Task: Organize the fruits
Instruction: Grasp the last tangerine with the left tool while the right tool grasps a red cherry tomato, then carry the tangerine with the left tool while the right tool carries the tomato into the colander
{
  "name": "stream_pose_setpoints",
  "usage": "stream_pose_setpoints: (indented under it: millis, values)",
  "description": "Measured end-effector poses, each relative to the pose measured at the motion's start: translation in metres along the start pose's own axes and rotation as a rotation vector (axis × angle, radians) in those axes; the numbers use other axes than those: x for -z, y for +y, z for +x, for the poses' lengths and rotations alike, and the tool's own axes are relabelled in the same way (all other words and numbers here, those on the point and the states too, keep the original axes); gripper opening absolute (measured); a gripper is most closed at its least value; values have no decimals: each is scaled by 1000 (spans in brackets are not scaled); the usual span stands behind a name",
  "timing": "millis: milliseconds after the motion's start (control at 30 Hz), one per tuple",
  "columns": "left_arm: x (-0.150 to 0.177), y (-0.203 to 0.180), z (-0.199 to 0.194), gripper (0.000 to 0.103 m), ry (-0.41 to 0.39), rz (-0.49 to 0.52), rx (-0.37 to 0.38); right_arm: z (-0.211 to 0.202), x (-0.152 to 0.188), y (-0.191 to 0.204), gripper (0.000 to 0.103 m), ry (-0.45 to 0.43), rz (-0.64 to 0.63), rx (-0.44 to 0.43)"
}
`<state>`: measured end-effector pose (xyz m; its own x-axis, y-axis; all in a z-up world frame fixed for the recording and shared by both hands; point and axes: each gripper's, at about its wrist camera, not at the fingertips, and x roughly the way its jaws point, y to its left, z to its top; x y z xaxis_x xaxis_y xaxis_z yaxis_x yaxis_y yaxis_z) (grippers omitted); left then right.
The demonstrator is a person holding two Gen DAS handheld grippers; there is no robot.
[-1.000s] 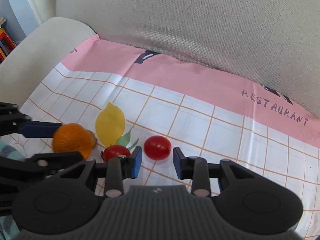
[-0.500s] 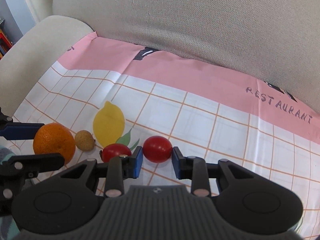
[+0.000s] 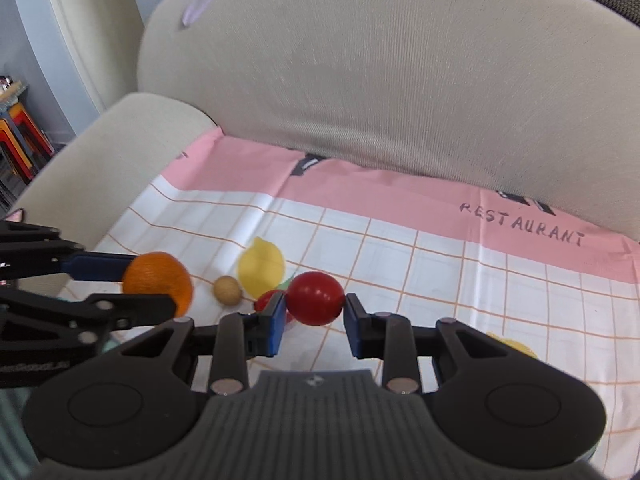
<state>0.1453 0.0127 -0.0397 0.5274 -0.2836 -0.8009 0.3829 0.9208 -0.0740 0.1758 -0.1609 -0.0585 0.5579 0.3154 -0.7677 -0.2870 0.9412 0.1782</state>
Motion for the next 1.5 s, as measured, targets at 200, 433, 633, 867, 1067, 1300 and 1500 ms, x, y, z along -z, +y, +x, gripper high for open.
stream_pose_setpoints:
  millis: [200,433,633,867,1067,1300,1500]
  values:
    - [6,-27,-16,46,1,32,15,-38,18,3,28,-44,-2,-10]
    - [10,-65,-30,46,-10,94,58,-72,47,-8,28,-67,15,12]
    - [13,-98,-33,46,0,156,94,-93,73,-27,28,-68,38,54]
    - [16,-130,-19,46,48,204,129,-109,101,-47,28,-62,71,83]
    - [18,-149,0,46,96,240,137,-108,119,-57,28,-39,40,147]
    - [18,-160,22,46,148,246,147,-98,131,-67,28,-7,20,173]
    - [10,-165,28,46,136,259,158,-86,134,-64,28,13,-42,191]
